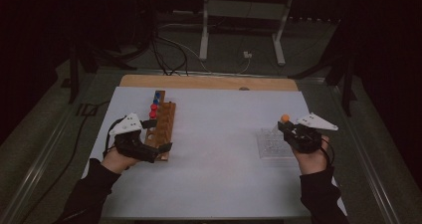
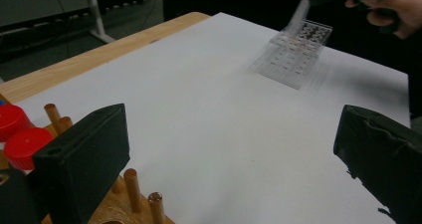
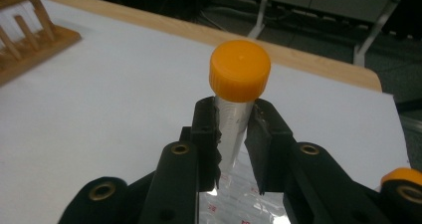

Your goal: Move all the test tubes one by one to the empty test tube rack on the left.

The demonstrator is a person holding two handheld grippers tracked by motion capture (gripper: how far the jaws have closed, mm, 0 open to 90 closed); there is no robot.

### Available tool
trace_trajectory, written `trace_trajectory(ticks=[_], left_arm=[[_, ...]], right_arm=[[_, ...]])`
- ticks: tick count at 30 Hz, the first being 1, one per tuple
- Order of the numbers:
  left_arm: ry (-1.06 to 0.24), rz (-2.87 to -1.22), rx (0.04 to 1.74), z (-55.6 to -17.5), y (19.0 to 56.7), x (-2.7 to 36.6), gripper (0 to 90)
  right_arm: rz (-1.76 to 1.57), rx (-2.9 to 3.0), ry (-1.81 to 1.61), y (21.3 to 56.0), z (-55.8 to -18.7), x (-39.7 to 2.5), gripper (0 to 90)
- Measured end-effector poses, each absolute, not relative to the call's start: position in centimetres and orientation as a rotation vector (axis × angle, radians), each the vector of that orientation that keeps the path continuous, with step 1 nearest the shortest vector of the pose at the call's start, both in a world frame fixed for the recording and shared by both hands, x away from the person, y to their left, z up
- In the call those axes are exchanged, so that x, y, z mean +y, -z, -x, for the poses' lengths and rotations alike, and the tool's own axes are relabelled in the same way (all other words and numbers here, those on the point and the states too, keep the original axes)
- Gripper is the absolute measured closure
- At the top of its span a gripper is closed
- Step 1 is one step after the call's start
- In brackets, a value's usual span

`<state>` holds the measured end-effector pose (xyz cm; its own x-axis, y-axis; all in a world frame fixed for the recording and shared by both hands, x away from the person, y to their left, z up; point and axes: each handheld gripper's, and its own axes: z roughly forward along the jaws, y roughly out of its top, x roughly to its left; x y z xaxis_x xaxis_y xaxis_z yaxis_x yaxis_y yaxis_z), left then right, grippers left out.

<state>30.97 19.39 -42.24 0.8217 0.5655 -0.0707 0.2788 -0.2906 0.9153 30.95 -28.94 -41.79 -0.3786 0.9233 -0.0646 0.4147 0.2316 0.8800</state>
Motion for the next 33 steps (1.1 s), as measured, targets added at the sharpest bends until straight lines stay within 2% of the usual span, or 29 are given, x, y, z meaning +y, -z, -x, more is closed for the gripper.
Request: trace_trajectory(ticks=[11, 33], left_arm=[[-0.294, -1.894, 0.604, -30.9, 41.8, 18.6, 2.1], [-0.202, -1.935, 0.505, -31.0, 41.8, 15.0, 2.1]], right_arm=[[-1.122, 1.945, -1.164, 40.2, -29.4, -27.0, 74.7], [-0.965, 2.226, -1.202, 42.9, -28.8, -20.3, 74.6]])
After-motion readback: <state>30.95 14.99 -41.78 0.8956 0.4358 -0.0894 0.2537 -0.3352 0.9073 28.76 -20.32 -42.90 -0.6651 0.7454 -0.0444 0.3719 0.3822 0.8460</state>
